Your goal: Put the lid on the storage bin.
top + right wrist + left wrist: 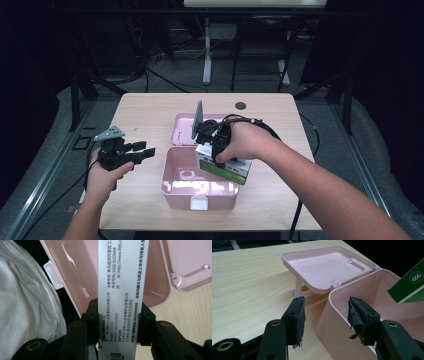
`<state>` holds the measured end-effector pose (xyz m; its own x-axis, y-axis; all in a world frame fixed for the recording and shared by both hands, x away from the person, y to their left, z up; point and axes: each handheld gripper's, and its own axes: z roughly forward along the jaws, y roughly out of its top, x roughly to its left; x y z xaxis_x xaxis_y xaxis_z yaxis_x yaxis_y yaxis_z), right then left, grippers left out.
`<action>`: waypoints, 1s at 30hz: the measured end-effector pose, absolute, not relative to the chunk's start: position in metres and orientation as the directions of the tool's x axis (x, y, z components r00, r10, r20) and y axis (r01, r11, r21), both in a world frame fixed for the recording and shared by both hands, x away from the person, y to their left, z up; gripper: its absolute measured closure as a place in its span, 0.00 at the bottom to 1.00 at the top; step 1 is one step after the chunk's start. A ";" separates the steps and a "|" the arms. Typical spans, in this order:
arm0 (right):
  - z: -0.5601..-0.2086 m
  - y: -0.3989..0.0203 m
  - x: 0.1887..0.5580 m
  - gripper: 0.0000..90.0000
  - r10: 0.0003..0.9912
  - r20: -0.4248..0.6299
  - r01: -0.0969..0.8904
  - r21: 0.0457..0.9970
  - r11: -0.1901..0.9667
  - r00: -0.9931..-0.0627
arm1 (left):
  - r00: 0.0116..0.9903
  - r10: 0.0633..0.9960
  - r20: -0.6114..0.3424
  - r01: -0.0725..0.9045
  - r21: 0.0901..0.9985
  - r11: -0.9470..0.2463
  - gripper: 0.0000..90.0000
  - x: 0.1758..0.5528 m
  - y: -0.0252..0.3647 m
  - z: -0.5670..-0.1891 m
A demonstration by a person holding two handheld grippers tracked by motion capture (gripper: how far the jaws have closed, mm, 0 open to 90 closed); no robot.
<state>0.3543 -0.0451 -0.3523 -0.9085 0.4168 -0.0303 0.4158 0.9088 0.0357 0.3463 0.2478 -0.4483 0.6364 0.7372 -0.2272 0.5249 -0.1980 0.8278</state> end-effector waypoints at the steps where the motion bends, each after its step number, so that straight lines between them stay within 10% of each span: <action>1: -0.352 -0.043 0.354 0.68 0.413 -0.031 0.412 0.034 0.910 -0.910 | 0.636 0.737 -0.229 0.525 0.828 -0.196 0.53 0.346 0.248 -0.448; 30: -0.368 -0.014 0.332 0.68 0.114 -0.047 0.115 -0.012 0.993 -0.992 | 0.632 0.739 -0.232 0.530 0.825 -0.194 0.53 0.347 0.250 -0.448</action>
